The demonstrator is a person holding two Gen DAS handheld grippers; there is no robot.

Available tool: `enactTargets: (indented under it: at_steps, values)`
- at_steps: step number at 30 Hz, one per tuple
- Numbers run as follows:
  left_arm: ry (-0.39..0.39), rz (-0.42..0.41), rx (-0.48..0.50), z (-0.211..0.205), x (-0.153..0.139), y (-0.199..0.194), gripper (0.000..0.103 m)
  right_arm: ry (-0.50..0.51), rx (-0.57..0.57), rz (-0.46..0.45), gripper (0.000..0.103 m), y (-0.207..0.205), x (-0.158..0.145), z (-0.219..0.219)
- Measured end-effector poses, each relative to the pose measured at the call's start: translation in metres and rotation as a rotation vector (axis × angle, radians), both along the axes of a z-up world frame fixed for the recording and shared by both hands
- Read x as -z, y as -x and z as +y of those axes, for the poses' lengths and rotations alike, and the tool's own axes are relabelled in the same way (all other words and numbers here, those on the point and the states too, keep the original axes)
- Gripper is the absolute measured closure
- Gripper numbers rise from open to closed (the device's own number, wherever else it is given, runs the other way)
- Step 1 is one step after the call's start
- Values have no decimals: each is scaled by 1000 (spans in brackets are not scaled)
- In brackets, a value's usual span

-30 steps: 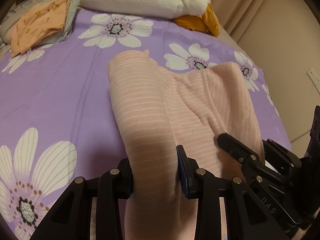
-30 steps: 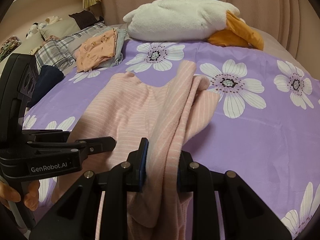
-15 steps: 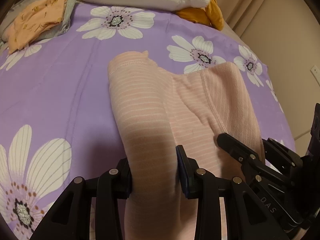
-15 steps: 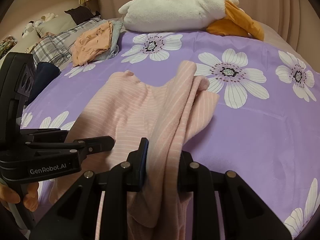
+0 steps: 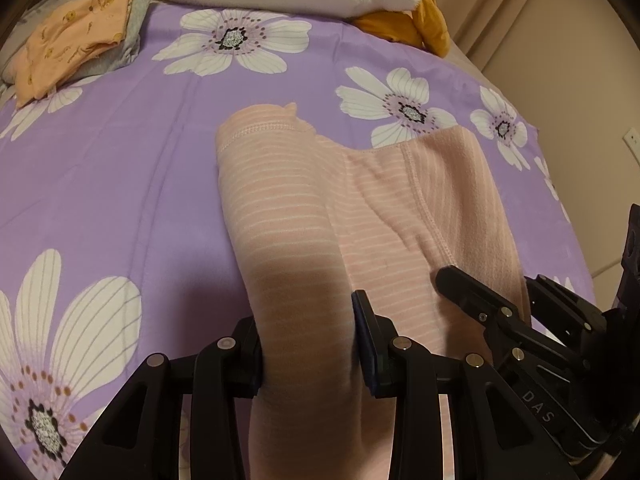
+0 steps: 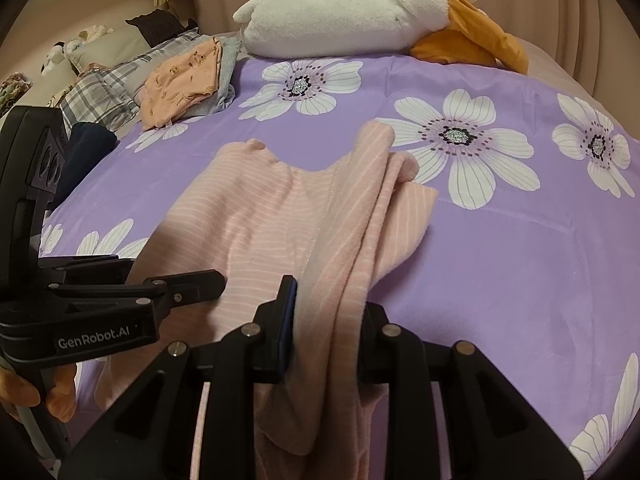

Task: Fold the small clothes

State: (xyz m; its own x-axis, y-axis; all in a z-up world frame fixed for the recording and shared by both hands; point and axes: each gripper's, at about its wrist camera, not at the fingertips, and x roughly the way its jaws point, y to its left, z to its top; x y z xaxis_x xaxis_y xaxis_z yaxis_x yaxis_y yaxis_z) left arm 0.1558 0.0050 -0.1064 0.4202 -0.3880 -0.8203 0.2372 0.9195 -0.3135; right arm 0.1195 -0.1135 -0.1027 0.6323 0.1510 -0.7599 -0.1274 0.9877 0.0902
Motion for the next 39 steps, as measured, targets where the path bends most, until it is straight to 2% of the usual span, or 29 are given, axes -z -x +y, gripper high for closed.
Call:
enactTargets:
  at_steps: [22, 26, 31, 39]
  values:
    - [4, 7, 2, 2, 4, -1, 64, -32, 23, 30, 72, 0, 10, -10]
    - [-5, 5, -4, 2, 4, -1, 58, -61, 35, 40, 70, 0, 12, -16]
    - [-24, -5, -12, 5, 5, 2, 51, -82, 50, 49, 66, 0, 14, -22]
    - [-38, -17, -21, 12, 4, 6, 50, -104, 81, 52, 57, 6, 15, -35]
